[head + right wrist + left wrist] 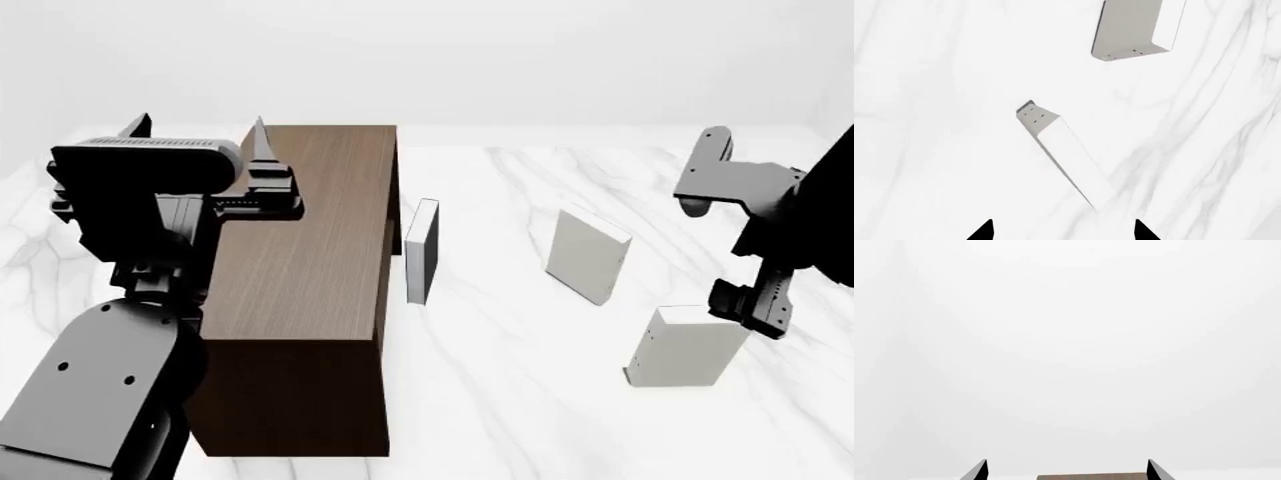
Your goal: Pick up the book on the right and place it under the cabinet shelf.
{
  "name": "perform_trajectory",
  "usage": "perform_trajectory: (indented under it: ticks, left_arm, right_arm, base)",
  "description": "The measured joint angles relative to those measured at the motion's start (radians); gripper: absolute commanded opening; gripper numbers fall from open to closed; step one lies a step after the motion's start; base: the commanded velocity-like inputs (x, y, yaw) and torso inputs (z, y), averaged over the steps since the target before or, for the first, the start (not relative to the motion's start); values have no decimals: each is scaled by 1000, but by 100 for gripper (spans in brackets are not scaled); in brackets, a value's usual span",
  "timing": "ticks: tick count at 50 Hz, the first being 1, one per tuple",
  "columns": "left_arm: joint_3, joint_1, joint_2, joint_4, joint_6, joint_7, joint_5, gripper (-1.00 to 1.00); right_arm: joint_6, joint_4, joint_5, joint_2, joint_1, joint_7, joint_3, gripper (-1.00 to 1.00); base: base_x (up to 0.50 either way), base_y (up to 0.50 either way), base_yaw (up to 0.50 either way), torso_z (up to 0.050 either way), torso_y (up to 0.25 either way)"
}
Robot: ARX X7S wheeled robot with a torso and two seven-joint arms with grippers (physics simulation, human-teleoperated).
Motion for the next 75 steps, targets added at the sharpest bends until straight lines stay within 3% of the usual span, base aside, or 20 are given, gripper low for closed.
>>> perform_trajectory:
  ticks: [22, 41, 57, 75]
  left_arm:
    - [13, 10, -4, -30, 31, -4, 0, 100]
    - [34, 4, -6, -63, 51, -10, 8, 100]
    - [42, 3, -10, -77, 64, -14, 7, 100]
    - [49, -10, -15, -58, 48, -23, -2, 100]
  right_arm:
    - [-366, 417, -62, -169, -54, 100, -35, 100]
    - [-580, 737, -65, -305, -112, 129, -37, 100]
    - [-646, 840, -57, -347, -151, 138, -28, 100]
    - [-632, 802, -48, -323, -191, 160, -17, 100]
  base:
    - [0, 0, 0, 0, 0]
    - [0, 0, 0, 0, 0]
    - [0, 0, 0, 0, 0]
    - [0, 0, 0, 0, 0]
